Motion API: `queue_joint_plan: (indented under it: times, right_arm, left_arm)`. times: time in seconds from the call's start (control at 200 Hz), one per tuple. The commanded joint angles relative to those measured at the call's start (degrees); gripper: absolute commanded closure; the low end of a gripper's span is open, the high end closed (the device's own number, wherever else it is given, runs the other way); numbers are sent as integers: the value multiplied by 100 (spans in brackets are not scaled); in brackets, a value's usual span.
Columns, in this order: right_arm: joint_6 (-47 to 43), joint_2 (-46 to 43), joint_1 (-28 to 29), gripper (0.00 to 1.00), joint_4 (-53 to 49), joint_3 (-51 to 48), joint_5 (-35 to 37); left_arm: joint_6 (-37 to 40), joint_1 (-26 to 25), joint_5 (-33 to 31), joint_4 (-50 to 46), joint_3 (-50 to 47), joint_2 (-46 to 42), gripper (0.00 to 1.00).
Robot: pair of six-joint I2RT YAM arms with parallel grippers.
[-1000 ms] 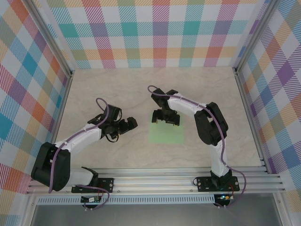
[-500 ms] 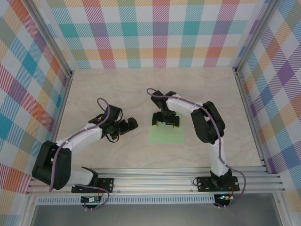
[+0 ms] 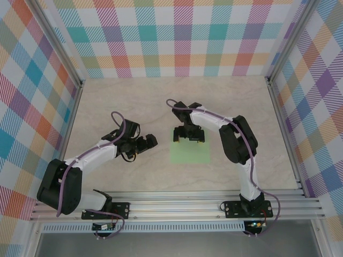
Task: Fold a paper plane with a square sheet of paper (pick it up from the middle)
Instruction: Fold the square sheet of paper in half at the center of the table.
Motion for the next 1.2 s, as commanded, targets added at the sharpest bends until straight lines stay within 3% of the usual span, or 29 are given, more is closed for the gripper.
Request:
queue_joint_plan:
  times: [0.0, 0.485, 1.195]
  right_arm:
    - [-63, -206, -3, 0, -15, -163, -79]
    - [-62, 310, 6, 0, 238, -594, -293]
    - [125, 496, 111, 1, 131, -561, 74]
  left_arm:
    - [124, -64, 83, 8, 177, 54, 0]
    - [124, -99, 100, 4, 222, 98, 0]
    - [147, -142, 82, -71, 250, 114, 0]
